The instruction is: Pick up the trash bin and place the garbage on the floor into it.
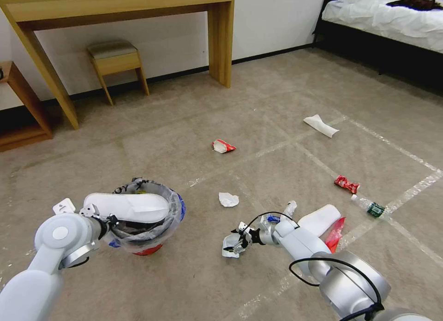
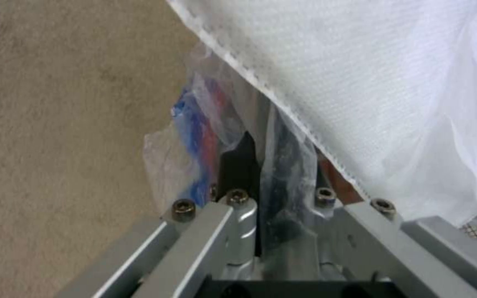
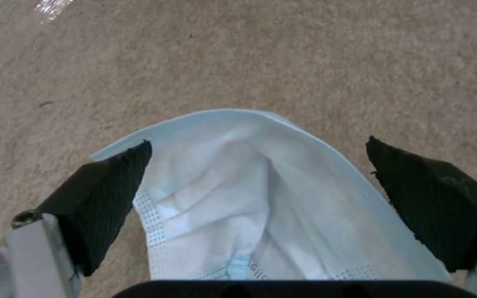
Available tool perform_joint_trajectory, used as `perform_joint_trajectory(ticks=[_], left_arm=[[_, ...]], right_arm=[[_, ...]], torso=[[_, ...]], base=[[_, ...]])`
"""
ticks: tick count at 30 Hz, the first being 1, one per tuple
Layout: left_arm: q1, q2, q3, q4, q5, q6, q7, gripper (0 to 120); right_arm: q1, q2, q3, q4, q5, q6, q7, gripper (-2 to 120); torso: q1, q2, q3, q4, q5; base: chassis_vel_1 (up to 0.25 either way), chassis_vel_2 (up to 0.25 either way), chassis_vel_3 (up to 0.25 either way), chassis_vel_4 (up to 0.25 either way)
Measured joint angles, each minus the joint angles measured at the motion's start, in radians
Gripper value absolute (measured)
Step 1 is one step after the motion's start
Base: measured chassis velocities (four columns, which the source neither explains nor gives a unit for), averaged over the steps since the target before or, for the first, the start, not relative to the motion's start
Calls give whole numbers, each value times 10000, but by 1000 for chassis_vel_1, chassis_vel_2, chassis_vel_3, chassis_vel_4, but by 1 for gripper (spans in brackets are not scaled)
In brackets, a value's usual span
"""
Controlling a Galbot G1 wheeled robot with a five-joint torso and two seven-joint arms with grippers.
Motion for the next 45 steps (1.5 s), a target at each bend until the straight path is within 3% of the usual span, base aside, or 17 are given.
perform_joint_trajectory(ticks=[4, 6, 8, 12, 16, 21, 34, 36, 45], left_arm=[[7, 7, -13, -8, 2, 2, 4, 4], [36, 9, -29, -25, 12, 2, 12, 4], [44, 9, -31, -32, 16, 2, 13, 4], [76, 6, -51, -75, 43, 2, 24, 4], [99, 6, -70, -90, 65, 2, 38, 4], [140, 6, -87, -122, 138, 2, 79, 4], [-5, 7, 18, -33, 306, -23, 157, 4], [-40, 38, 28, -17, 303, -33, 160, 4], [-40, 59, 26, 7, 290, -36, 174, 4]], right_arm=[[-74, 2, 0, -4, 62, -23, 0, 91], [-178, 8, 5, 0, 157, -54, 7, 78], [-200, 11, 6, 6, 168, -62, 11, 74], [-283, 19, 14, 55, 258, -80, 12, 56], [-339, 19, 18, 101, 292, -80, 16, 48], [-507, -1, 11, 309, 376, -72, 19, 24], [-650, -140, -11, 568, 487, 7, 30, 16], [-603, -159, -15, 572, 514, 7, 31, 7], [-578, -202, -16, 666, 591, 7, 117, 0]], torso=[[0, 0, 0, 0, 0], [0, 0, 1, 0, 0], [0, 0, 0, 0, 0], [0, 0, 0, 0, 0], [0, 0, 0, 0, -1], [0, 0, 1, 0, 0], [0, 0, 2, 0, 0], [0, 0, 2, -1, 0], [0, 1, 1, 0, 0]], base=[[0, 0, 0, 0], [0, 0, 0, 0], [0, 0, 0, 0], [0, 0, 0, 0], [0, 0, 0, 0], [0, 0, 0, 0], [0, 0, 0, 0], [0, 0, 0, 0], [0, 0, 0, 0]])
